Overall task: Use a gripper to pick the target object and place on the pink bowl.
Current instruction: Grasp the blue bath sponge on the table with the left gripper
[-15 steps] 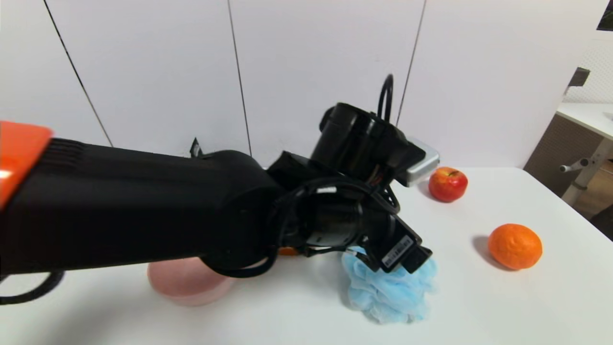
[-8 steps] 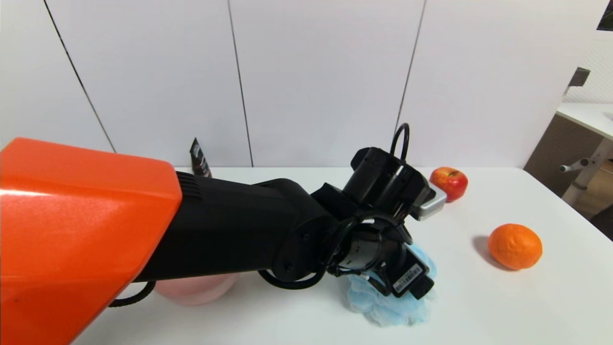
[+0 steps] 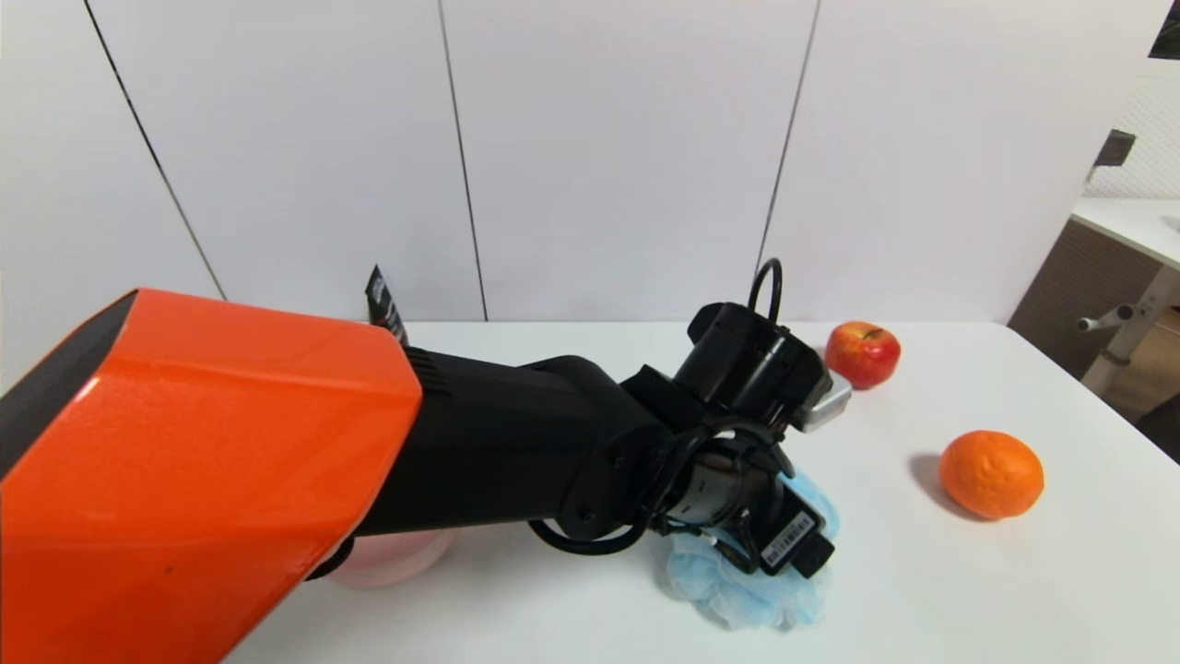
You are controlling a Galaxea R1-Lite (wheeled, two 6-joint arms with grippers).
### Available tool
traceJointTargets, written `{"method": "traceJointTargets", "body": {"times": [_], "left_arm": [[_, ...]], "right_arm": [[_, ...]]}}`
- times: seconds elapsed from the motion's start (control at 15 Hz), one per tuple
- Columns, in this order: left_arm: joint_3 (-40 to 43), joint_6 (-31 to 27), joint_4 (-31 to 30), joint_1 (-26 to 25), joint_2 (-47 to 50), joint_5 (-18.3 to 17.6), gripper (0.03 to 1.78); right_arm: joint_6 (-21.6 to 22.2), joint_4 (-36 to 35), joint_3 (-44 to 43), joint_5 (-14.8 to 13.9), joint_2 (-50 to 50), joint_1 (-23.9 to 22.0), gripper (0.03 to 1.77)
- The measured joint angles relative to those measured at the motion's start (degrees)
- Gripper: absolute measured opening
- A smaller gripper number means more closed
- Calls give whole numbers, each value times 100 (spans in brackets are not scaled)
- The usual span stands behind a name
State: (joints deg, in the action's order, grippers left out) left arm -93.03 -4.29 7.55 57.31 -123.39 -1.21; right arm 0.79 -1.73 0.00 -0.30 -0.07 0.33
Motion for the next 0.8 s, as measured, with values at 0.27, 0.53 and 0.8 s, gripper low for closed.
{"method": "traceJointTargets", "body": {"times": [0.27,0.53,0.8], "left_arm": [[20,134,9,-1,-67,-5,169],[39,132,105,2,-117,-2,113],[-5,132,174,7,-117,24,76]], "right_arm": [[-2,0,0,4,0,0,171],[0,0,0,1,0,0,171],[0,0,0,4,0,0,171]]}}
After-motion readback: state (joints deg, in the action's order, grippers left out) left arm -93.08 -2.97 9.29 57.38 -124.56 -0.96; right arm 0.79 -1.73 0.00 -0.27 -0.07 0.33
